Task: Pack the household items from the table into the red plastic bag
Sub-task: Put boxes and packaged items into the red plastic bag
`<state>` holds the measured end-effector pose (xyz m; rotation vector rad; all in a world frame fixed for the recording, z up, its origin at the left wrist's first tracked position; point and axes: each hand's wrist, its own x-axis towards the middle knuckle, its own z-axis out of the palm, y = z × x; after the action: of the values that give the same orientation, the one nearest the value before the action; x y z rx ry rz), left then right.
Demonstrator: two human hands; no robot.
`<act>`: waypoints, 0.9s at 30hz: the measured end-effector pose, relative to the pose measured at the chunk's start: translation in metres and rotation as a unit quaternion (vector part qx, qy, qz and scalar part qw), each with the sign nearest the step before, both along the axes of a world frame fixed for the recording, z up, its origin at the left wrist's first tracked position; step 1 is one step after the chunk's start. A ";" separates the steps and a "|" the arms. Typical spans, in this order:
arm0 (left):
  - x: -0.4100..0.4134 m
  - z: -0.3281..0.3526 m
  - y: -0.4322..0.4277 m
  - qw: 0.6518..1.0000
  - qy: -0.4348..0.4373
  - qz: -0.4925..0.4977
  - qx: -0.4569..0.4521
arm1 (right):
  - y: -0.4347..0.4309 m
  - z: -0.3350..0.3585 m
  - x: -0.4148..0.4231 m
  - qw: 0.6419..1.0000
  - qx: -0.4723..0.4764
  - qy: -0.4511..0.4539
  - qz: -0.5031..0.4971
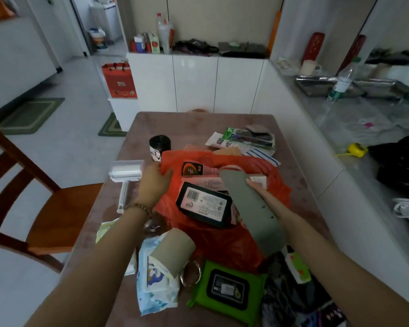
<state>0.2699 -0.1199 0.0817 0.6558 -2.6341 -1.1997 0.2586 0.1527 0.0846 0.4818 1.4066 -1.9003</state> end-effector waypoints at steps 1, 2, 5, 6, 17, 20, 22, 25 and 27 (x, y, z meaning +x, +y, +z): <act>-0.004 0.007 -0.002 0.999 0.009 -0.023 0.023 | -0.011 -0.006 -0.007 1.000 -0.002 -0.009 -0.023; -0.008 0.013 -0.004 0.998 0.017 -0.038 0.043 | -0.023 -0.010 -0.013 0.999 -0.018 -0.019 -0.041; -0.017 0.029 -0.005 0.992 0.072 -0.067 0.075 | -0.065 -0.008 -0.040 0.992 -0.061 -0.034 -0.109; -0.019 0.032 -0.006 0.990 0.085 -0.076 0.078 | -0.078 -0.004 -0.050 0.989 -0.056 -0.034 -0.134; -0.032 0.046 -0.020 0.974 0.153 -0.099 0.136 | -0.093 -0.009 -0.064 0.974 0.156 0.141 0.084; -0.023 0.042 -0.019 0.980 0.134 -0.099 0.104 | -0.082 -0.012 -0.048 0.959 0.164 0.216 0.080; -0.012 0.033 -0.018 0.988 0.095 -0.094 0.076 | -0.073 -0.013 -0.036 0.959 0.144 0.231 0.081; 0.016 0.009 -0.009 0.991 0.102 -0.078 0.044 | -0.056 -0.011 -0.010 0.962 0.108 0.243 0.064; 0.041 -0.014 -0.002 0.992 0.126 -0.013 0.021 | -0.040 -0.016 0.010 0.963 0.074 0.244 0.087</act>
<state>0.3107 -0.1223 0.0679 0.4445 -2.4213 -1.2577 0.2683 0.1124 0.0688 -0.0551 1.8470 -1.8499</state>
